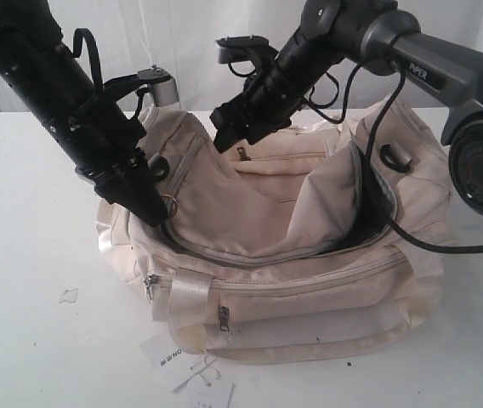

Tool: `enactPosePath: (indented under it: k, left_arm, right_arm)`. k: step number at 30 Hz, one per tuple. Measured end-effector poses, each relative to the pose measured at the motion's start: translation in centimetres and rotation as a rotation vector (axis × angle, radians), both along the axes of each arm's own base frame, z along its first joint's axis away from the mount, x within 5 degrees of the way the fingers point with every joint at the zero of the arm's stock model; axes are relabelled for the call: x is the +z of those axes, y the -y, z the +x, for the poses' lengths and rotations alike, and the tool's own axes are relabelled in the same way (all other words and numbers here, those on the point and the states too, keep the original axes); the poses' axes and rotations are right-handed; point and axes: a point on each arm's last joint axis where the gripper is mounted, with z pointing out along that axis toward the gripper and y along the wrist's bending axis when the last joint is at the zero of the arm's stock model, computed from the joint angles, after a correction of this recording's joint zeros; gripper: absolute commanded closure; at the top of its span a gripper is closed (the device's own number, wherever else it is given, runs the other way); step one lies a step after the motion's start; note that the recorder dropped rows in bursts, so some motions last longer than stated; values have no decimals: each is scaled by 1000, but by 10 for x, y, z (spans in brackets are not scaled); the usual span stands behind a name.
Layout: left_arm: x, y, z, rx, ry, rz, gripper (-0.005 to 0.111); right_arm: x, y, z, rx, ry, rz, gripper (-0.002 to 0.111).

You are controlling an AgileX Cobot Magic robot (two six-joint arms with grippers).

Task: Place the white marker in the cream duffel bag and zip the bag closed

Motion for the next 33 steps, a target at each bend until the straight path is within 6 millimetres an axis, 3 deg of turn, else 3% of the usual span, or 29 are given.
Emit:
enactPosePath:
  k: [4, 8, 17, 23, 29, 33]
  left_arm:
    - [0, 0, 0, 0, 0, 0, 107]
    - [0, 0, 0, 0, 0, 0, 107]
    - [0, 0, 0, 0, 0, 0, 107]
    - [0, 0, 0, 0, 0, 0, 107]
    - [0, 0, 0, 0, 0, 0, 107]
    - [0, 0, 0, -2, 1, 0, 107]
  right_arm:
    - [10, 1, 5, 1, 40, 78, 49]
    - [13, -4, 1, 158, 84, 145, 49]
    - [-18, -11, 12, 206, 120, 202, 49]
    - [-14, -15, 15, 244, 191, 273, 49]
    - [-13, -15, 16, 243, 216, 284, 61]
    - [-12, -16, 16, 241, 216, 299, 63]
